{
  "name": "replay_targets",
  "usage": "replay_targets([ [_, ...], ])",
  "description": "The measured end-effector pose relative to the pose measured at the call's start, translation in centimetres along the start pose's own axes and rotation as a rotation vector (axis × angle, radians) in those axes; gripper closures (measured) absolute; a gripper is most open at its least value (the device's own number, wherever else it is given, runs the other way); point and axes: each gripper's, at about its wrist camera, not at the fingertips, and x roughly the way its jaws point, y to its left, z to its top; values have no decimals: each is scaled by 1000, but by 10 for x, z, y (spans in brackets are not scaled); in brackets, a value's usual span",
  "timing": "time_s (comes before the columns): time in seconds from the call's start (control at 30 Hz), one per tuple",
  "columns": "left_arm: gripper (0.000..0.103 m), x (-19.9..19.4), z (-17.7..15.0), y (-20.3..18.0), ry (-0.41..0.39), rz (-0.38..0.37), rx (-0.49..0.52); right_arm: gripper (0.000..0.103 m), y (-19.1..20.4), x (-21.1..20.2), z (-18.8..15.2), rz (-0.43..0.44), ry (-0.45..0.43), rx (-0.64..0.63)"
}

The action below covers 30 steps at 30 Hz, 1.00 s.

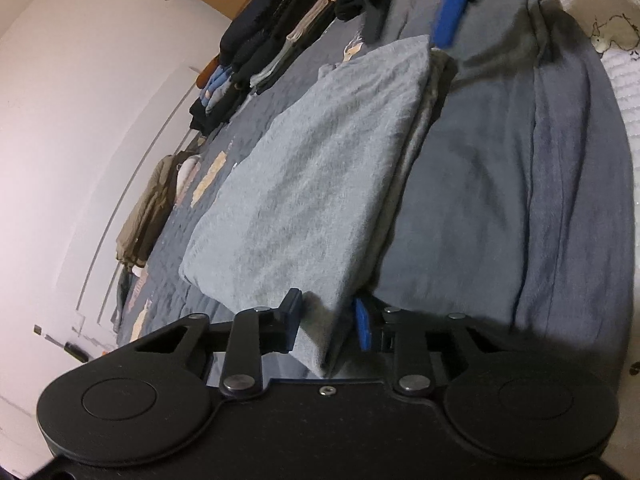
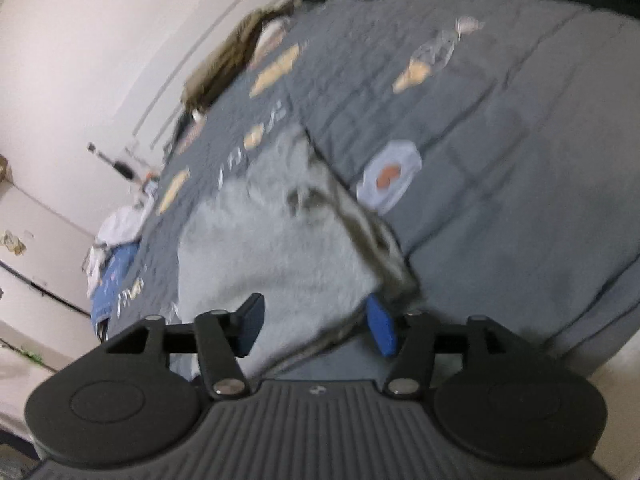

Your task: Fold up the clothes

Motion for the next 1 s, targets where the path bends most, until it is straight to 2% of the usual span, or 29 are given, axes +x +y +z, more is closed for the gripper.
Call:
replay_targets([
  [0.17,75,-1,-2,0,1,-3,-4,45,-9,12,-3,-1,0,56],
  [0.33,75,0,-1,-2,2,-1,-2,39,-18,24,-5,-4,-5,115],
  [0.47,75,0,-1,-2,1,1,-4,33,-23,32,-1,32,-52,168],
  [0.53,75,1,0,-2,1,3,-1,26,-24,34,1,60,-82,195],
  [0.67,75,1,1,-2,1,5,-4,27,-21,38,1,91,-123,187],
  [0.73,74,0,2,-3,2,6,-5,31,-20,39,2,97,-121,188],
  [0.77,74,-1,2,-4,3,7,-6,45,-20,40,2,100,-119,191],
  [0.8,74,-1,2,-4,4,9,-5,72,-20,40,2,103,-117,193],
  [0.83,74,-1,2,-5,4,11,-2,92,-21,41,2,106,-108,202],
  [0.9,73,0,2,-6,4,20,5,94,-23,40,1,112,-107,232],
  [1.0,65,2,1,-13,-4,65,54,96,-21,34,0,127,-125,252],
])
